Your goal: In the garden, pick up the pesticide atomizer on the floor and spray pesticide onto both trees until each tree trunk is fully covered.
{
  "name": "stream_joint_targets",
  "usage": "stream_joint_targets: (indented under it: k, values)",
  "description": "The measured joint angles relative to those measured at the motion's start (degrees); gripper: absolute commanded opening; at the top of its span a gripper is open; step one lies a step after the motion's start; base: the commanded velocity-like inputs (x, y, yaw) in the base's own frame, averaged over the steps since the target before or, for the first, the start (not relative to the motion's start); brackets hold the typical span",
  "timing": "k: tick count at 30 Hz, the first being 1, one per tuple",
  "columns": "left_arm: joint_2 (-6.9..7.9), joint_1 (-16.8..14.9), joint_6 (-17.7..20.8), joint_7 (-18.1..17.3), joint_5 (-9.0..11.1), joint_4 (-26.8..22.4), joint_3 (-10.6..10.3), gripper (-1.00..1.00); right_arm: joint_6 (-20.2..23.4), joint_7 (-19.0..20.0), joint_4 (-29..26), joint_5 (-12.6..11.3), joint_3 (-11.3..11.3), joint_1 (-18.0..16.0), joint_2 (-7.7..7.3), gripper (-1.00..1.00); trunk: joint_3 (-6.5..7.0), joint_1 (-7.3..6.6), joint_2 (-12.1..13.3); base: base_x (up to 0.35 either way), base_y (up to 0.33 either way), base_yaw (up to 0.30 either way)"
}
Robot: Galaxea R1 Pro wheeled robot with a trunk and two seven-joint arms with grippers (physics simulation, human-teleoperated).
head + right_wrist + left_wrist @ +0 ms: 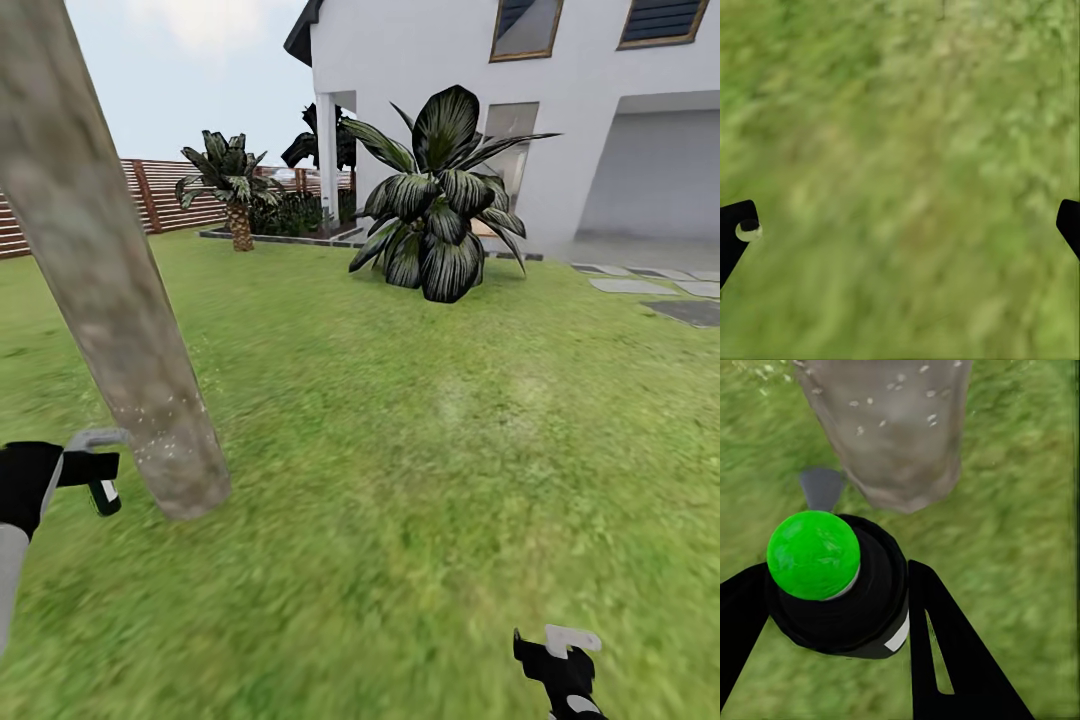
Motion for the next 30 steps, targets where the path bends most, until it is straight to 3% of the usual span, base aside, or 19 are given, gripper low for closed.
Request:
stream_joint_targets:
  k: [11,30]
  values:
    - [0.52,0.0,0.03,-0.35,-0.14,-0.12,0.18,-1.0,0.0,0.0,0.0,0.0,0.03,0.0,0.09,1.0,0.0,0.03,0.0,0.057,-0.008,0.0]
    - [0.4,0.02,-0.05,-0.19,0.03,-0.25,0.41,-1.0,-0.02,-0.02,0.0,0.0,0.01,0.0,0.08,1.0,0.0,0.03,0.0,-0.022,-0.264,0.0]
